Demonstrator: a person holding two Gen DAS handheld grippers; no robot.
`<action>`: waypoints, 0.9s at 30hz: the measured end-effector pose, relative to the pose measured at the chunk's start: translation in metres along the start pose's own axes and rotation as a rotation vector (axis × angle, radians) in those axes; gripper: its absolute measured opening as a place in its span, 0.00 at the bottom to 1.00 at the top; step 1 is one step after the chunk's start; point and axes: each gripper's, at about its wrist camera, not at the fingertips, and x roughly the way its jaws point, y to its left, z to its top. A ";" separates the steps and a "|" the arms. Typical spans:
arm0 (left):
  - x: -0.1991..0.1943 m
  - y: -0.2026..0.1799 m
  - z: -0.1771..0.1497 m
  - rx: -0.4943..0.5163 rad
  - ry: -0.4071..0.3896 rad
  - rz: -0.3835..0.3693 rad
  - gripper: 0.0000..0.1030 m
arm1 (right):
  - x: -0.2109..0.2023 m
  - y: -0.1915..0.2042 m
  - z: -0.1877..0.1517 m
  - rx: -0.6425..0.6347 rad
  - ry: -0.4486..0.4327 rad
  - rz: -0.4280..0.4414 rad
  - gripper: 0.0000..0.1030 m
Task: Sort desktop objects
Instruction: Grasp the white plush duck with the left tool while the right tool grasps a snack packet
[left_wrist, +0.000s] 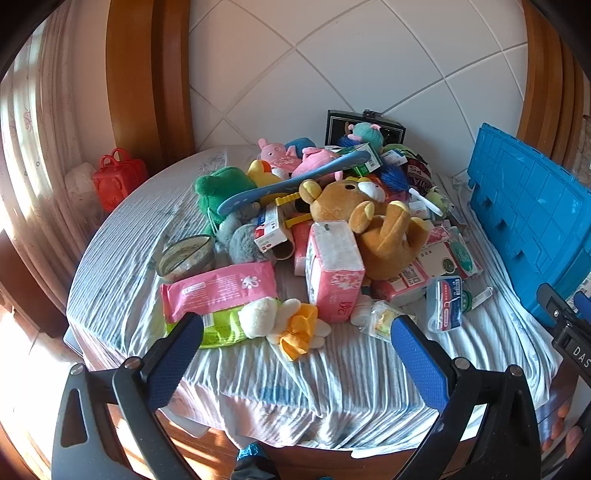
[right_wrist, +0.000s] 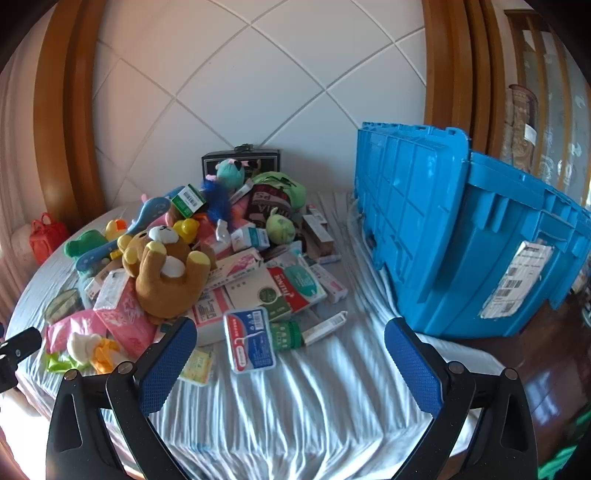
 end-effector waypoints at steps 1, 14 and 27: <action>0.004 0.008 0.000 0.001 0.006 0.010 1.00 | 0.004 0.005 0.000 -0.001 0.009 0.005 1.00; 0.070 0.095 -0.020 0.015 0.111 0.051 1.00 | 0.067 0.073 -0.022 -0.028 0.160 0.101 1.00; 0.146 0.040 -0.015 0.166 0.215 -0.081 0.78 | 0.121 0.097 -0.054 -0.017 0.353 0.161 0.87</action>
